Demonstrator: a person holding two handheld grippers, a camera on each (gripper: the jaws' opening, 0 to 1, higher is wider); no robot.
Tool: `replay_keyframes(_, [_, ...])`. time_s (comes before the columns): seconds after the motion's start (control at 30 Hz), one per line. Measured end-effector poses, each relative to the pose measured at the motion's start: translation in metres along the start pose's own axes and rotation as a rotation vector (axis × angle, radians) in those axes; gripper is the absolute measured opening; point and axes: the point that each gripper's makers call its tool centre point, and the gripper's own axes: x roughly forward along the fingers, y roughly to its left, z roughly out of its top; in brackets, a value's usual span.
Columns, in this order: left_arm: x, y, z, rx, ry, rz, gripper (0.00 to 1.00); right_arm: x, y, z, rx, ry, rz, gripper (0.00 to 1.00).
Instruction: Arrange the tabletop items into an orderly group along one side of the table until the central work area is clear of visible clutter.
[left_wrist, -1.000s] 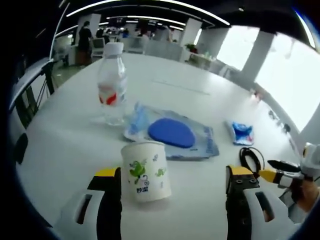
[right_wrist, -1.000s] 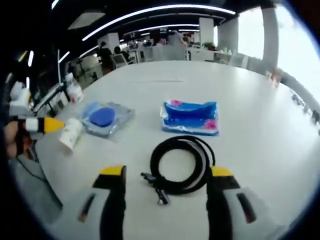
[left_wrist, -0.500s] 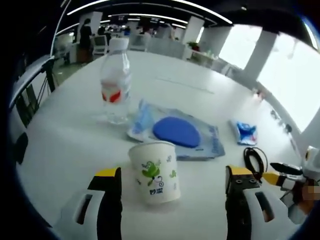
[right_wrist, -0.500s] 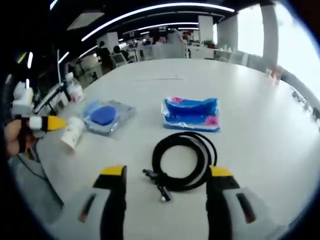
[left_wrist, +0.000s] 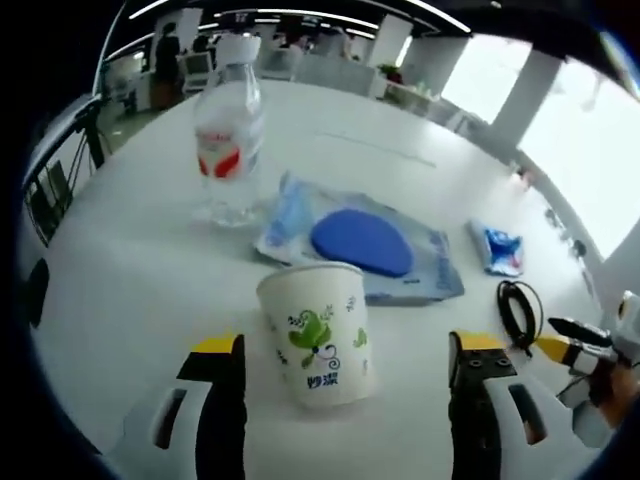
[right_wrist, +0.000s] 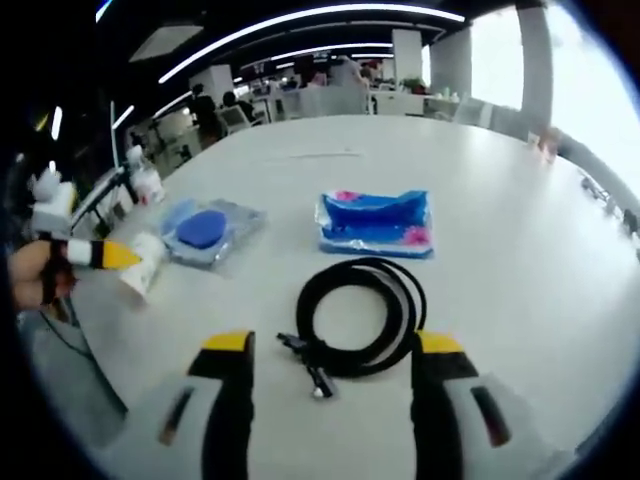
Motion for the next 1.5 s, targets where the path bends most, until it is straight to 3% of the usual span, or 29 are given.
replay_keyframes(0.37, [0.01,0.0,-0.002,0.013,0.053,-0.006,0.73,-0.004,-0.008,-0.005,0.015,0.009,-0.014,0.58])
replay_keyframes(0.57, [0.015,-0.005,-0.008,0.059,0.093,-0.02,0.57,-0.004,-0.007,-0.006,0.007,0.013,-0.012,0.56])
replay_keyframes(0.67, [0.014,-0.01,-0.008,0.044,0.087,-0.06,0.38,-0.004,-0.006,-0.006,0.001,0.014,-0.01,0.55])
replay_keyframes(0.7, [0.014,-0.01,-0.004,0.02,0.065,-0.056,0.38,-0.004,-0.005,-0.006,0.0,0.014,-0.008,0.55])
replay_keyframes(0.87, [0.013,-0.011,-0.005,0.009,0.071,-0.076,0.35,-0.003,-0.003,-0.006,-0.008,0.017,-0.003,0.55])
replay_keyframes(1.03, [0.009,-0.016,-0.001,-0.006,0.048,-0.104,0.33,-0.001,0.0,-0.003,-0.016,0.013,0.004,0.54])
replay_keyframes(1.17, [0.006,-0.026,0.001,0.044,0.035,-0.138,0.32,-0.001,0.005,0.0,-0.029,0.009,0.015,0.54])
replay_keyframes(1.33, [-0.002,-0.042,0.014,0.132,-0.068,-0.218,0.32,0.0,0.014,0.008,-0.032,-0.006,0.041,0.54])
replay_keyframes(1.5, [-0.01,-0.053,0.018,0.158,-0.144,-0.304,0.31,0.002,0.025,0.013,-0.04,-0.018,0.075,0.52])
